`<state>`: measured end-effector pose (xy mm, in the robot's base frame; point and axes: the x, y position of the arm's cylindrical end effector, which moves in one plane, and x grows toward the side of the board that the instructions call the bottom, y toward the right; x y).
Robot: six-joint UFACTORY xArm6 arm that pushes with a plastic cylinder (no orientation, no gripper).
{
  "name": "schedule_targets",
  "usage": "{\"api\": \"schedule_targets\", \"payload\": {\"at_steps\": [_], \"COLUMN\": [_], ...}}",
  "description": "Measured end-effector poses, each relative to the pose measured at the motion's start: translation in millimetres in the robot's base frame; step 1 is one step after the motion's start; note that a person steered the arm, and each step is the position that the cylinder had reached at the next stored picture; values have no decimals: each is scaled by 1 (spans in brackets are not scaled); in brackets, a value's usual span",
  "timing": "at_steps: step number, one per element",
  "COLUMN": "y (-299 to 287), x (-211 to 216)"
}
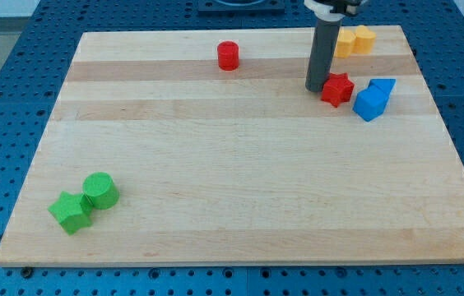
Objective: Point at yellow hexagon
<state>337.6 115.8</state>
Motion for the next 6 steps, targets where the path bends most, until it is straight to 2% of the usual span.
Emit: {"api": "schedule_targets", "payload": {"at_steps": [2, 4, 5, 6], "y": [-20, -16, 5, 32], "x": [-60, -118, -137, -137]}}
